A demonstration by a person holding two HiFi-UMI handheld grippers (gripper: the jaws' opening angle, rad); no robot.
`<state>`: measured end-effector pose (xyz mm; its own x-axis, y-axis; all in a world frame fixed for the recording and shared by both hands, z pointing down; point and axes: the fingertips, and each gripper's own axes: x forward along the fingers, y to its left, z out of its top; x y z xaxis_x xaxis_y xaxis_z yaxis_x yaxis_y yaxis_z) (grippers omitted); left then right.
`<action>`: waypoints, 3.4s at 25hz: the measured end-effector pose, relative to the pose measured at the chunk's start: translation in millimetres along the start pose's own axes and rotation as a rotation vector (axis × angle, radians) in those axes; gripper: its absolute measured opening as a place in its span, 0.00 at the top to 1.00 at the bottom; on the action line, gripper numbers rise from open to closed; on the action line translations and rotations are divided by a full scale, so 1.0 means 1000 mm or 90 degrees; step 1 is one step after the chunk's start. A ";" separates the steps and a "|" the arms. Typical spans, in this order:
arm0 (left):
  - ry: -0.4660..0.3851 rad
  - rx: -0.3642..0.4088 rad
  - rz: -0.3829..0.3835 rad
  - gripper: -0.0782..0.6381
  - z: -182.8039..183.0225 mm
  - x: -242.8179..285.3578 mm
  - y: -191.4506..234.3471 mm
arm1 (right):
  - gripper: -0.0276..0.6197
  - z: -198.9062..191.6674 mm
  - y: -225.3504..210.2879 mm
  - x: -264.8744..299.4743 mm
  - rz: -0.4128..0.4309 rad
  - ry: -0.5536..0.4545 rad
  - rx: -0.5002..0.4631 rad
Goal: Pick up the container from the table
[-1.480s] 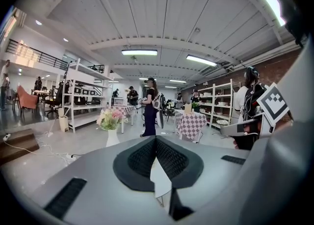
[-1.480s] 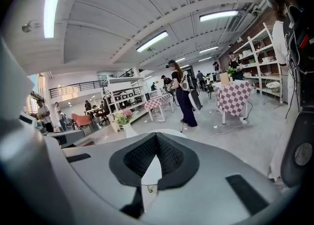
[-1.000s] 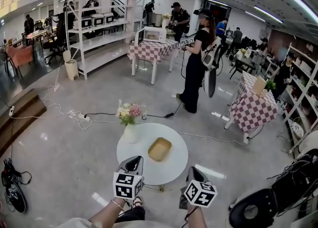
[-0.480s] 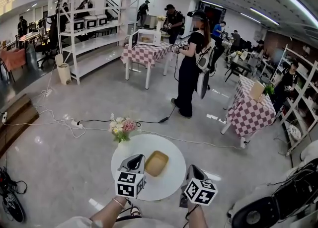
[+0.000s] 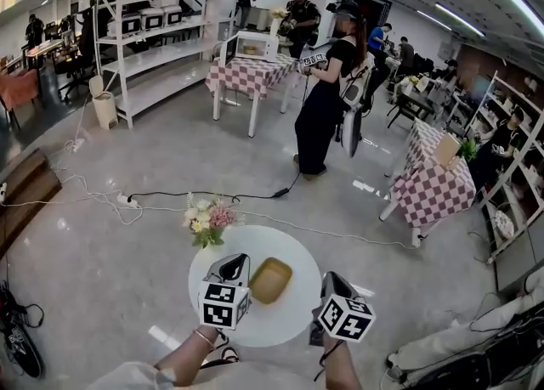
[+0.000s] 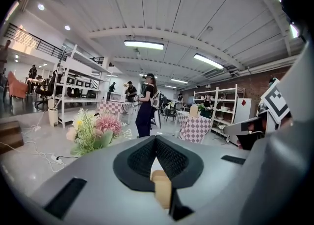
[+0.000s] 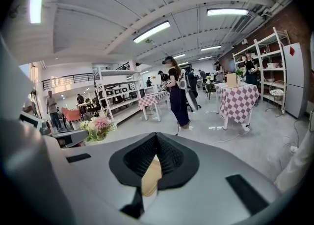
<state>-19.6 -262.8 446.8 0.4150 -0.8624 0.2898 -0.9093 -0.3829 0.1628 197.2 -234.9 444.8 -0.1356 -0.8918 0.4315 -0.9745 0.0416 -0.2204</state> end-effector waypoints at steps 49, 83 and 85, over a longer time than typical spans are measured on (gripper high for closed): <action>0.241 -0.062 0.079 0.87 -0.152 0.048 0.025 | 0.92 -0.124 -0.024 0.093 0.055 0.242 -0.004; 0.370 -0.031 -0.115 0.66 -0.226 0.084 0.002 | 0.92 -0.191 -0.046 0.075 0.023 0.331 0.017; 0.376 -0.031 -0.111 0.66 -0.229 0.086 0.002 | 0.92 -0.192 -0.046 0.076 0.022 0.332 0.017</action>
<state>21.0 -262.1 688.4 0.5167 -0.4537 0.7261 -0.8298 -0.4743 0.2941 197.6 -218.1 655.7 -0.2459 -0.5466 0.8005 -0.9637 0.0495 -0.2623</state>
